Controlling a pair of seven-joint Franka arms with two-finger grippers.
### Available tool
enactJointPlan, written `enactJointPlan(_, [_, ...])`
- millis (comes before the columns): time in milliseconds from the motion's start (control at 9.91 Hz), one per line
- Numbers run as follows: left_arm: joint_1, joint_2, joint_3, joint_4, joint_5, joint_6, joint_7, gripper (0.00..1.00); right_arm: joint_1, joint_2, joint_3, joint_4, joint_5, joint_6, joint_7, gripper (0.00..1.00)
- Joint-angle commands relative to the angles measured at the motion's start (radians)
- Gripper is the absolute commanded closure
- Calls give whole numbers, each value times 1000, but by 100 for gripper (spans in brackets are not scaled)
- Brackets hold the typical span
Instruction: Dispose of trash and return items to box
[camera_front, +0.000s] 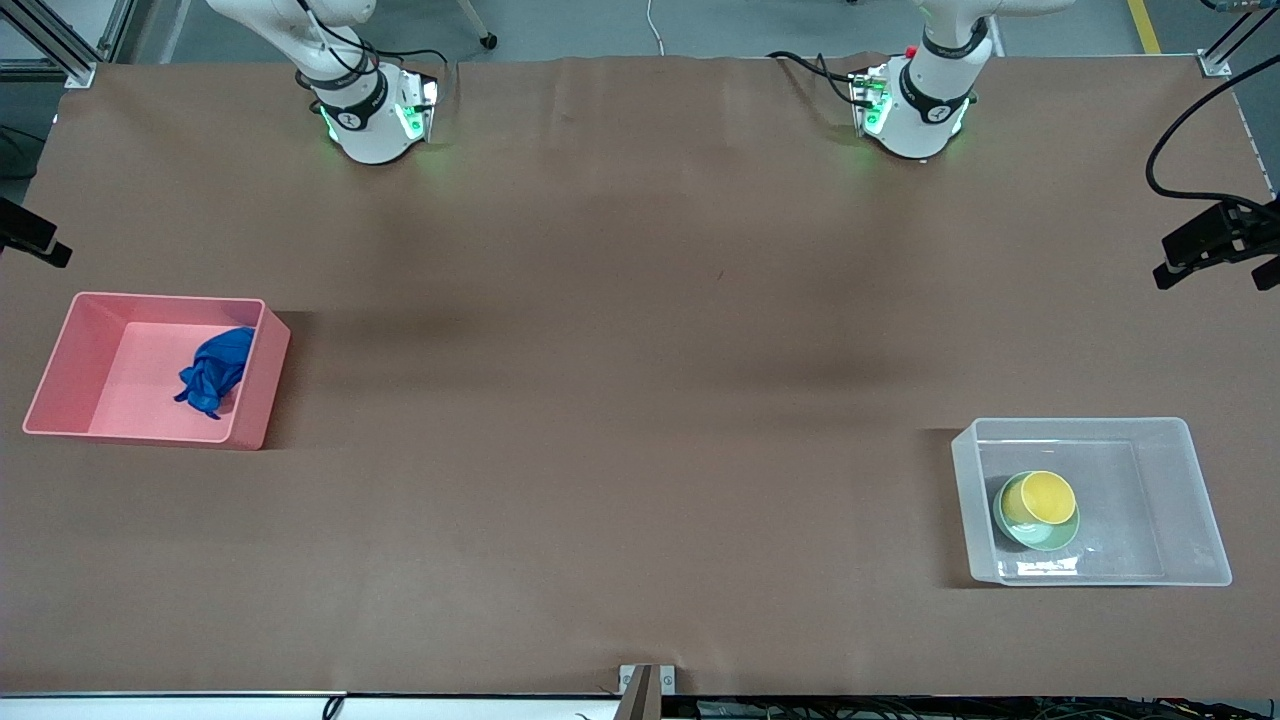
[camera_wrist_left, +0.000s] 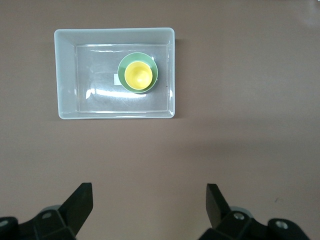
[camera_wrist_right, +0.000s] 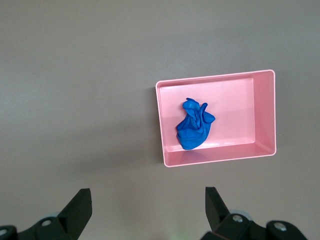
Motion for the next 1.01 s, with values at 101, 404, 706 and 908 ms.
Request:
enactJointPlan(101, [-14,-62,12,-130,12,49,-8,0,-7,-12,2,-14,2,10,2,0])
enactJointPlan(404, [-16,-61,7,-134,17,16,-10,0,-7,-12,2,-14,5,10,2,0])
enactJointPlan(706, [-10,-61,7,-124,20,-46,-25,0,-7,-12,2,-14,5,10,0,0])
enactJointPlan(908, [-11,-56,7,-121,21,-47,-27,0,-7,-12,2,-14,5,9,2,0])
